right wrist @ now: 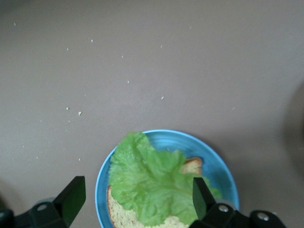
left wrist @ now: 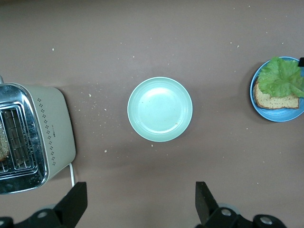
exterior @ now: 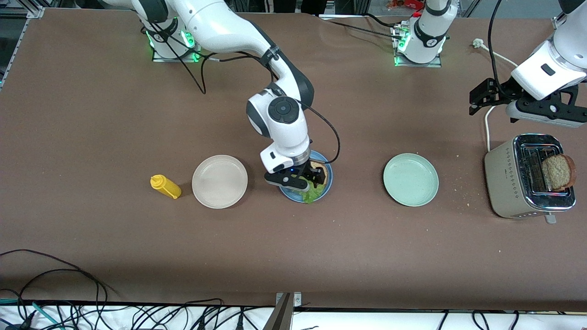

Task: Make sandwich in blue plate with both arms
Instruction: 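Lower the lettuce onto the bread and open the right gripper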

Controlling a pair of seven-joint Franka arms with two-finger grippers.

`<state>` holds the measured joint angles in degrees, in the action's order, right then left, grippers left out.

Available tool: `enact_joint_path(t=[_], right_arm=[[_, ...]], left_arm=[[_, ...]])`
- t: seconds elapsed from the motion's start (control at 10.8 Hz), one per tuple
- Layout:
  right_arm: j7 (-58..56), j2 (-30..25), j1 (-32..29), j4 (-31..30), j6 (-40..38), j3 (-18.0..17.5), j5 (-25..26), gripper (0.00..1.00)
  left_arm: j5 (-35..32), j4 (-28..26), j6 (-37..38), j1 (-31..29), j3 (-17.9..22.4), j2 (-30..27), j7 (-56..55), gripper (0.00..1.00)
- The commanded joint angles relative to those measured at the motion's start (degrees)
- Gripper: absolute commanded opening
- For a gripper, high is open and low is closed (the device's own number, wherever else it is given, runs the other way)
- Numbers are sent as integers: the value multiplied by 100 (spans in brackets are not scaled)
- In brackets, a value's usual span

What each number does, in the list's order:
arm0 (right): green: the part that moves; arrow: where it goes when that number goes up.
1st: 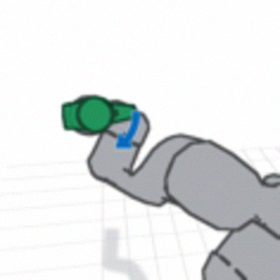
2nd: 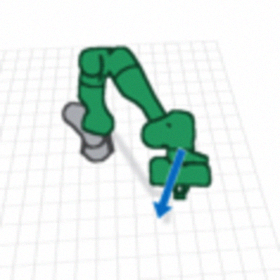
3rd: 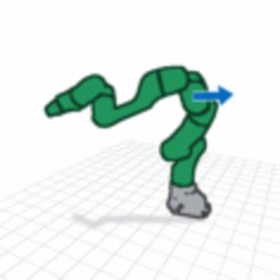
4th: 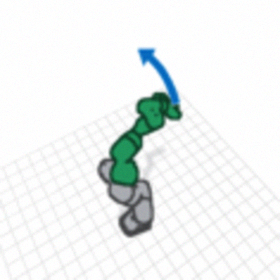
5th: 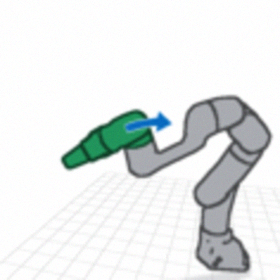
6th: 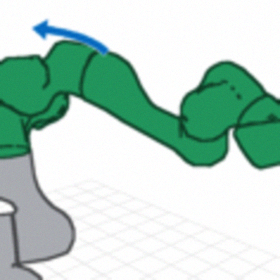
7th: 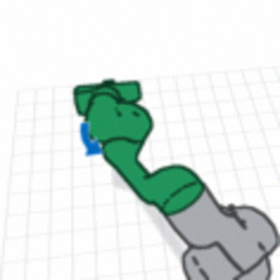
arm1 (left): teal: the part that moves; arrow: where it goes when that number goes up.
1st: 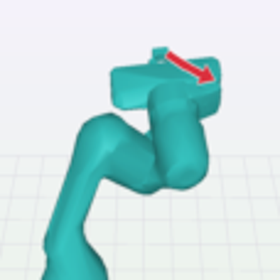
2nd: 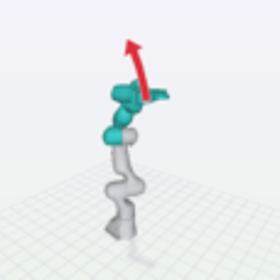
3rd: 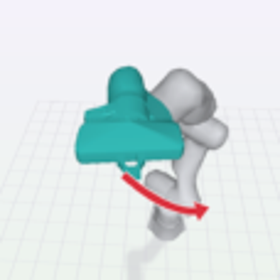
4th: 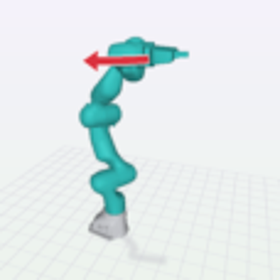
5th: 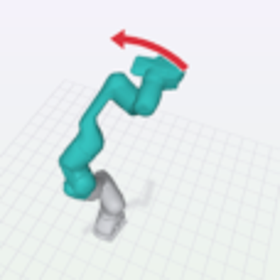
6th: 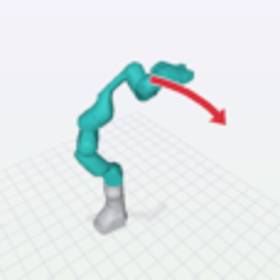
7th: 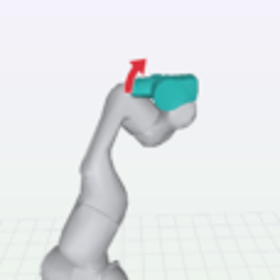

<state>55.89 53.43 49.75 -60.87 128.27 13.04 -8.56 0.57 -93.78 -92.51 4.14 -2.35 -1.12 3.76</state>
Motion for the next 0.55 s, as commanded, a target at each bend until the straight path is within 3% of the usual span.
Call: enact_joint_path(t=[0.0,0.46], right_arm=[[-796,-875,-315,-635,-635,-170,-14,100],[-2449,-2378,-1342,-1787,-1556,-530,-102,100]], left_arm=[[-66,97,102,-36,-38,-3,-24,100],[-66,97,102,-36,-38,-3,-24,100]])
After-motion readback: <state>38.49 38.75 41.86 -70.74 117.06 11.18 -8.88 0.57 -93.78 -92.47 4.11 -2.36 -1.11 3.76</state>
